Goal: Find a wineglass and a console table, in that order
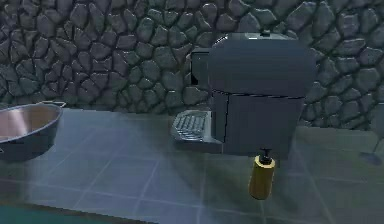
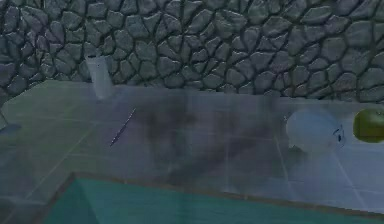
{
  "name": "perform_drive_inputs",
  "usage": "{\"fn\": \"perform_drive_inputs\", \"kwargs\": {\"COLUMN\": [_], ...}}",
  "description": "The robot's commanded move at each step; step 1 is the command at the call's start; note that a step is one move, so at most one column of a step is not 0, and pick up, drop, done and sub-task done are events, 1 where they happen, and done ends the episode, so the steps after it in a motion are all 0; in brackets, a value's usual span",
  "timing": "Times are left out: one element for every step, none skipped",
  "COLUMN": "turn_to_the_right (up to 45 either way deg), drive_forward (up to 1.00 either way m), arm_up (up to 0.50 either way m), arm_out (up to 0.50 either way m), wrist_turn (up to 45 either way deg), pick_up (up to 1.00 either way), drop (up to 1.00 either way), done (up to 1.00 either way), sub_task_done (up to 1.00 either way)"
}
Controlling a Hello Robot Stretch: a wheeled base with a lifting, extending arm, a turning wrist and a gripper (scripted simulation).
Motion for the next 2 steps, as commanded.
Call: {"fn": "perform_drive_inputs", "kwargs": {"turn_to_the_right": [-45.0,-45.0], "drive_forward": [0.0,0.0], "arm_up": [0.0,0.0], "arm_out": [0.0,0.0], "wrist_turn": [0.0,0.0], "pick_up": [0.0,0.0], "drop": [0.0,0.0], "done": [0.0,0.0], "sub_task_done": [0.0,0.0]}}
